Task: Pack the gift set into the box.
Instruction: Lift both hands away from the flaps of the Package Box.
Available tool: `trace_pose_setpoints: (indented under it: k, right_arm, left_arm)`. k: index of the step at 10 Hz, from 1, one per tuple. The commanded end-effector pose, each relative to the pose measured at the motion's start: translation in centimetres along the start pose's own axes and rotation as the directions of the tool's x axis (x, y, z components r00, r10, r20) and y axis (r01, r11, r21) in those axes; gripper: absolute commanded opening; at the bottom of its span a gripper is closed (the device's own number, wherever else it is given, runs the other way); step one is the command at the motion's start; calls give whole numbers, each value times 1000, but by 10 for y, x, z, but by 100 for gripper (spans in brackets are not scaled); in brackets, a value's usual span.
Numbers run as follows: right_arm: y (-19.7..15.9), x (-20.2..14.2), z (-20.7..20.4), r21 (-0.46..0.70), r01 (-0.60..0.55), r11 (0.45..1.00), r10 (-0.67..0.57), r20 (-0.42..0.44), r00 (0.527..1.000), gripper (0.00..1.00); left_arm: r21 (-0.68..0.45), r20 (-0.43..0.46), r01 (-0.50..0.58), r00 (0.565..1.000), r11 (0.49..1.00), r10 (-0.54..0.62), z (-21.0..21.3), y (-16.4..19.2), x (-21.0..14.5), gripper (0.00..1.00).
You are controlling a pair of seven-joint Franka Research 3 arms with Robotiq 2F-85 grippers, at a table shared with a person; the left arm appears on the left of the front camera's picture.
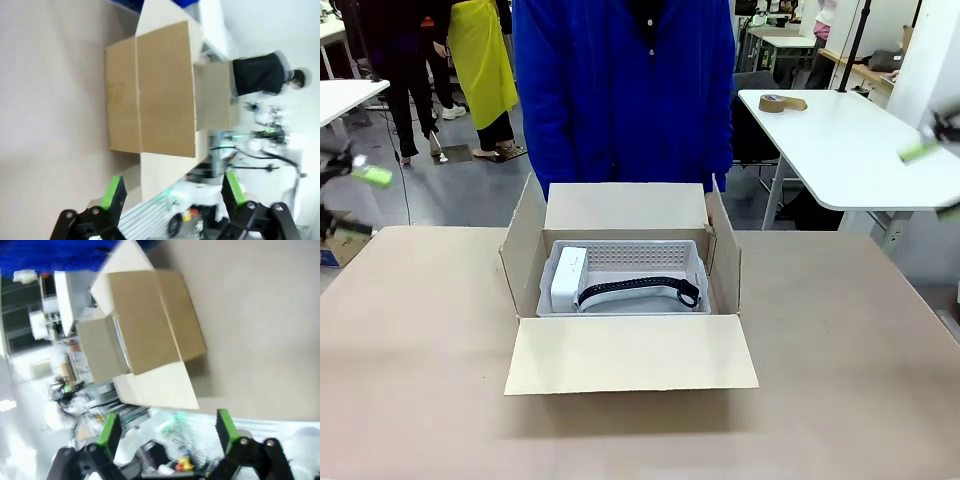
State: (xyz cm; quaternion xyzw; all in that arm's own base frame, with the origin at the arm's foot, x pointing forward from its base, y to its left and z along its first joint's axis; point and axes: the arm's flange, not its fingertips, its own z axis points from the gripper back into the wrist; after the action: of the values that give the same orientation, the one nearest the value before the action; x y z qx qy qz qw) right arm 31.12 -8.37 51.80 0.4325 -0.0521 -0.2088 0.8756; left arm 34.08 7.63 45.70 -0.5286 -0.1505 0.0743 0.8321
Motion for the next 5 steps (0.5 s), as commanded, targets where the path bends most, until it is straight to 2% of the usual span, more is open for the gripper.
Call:
trace_pose_setpoints:
  k: [1, 2, 5]
  right_arm:
    - [-70, 37, -31, 235, 316, 919, -308, -68, 949, 100]
    - [0, 0, 0, 0, 0, 1000, 0, 0, 1000, 100]
    - [0, 0, 0, 0, 0, 1000, 0, 0, 1000, 100]
  left_arm:
    - [-483, -140, -371, 927, 793, 348, -27, 61, 36, 100]
    - [0, 0, 0, 1000, 1000, 0, 0, 0, 0, 100]
    - [0, 0, 0, 1000, 1000, 0, 0, 0, 0, 100]
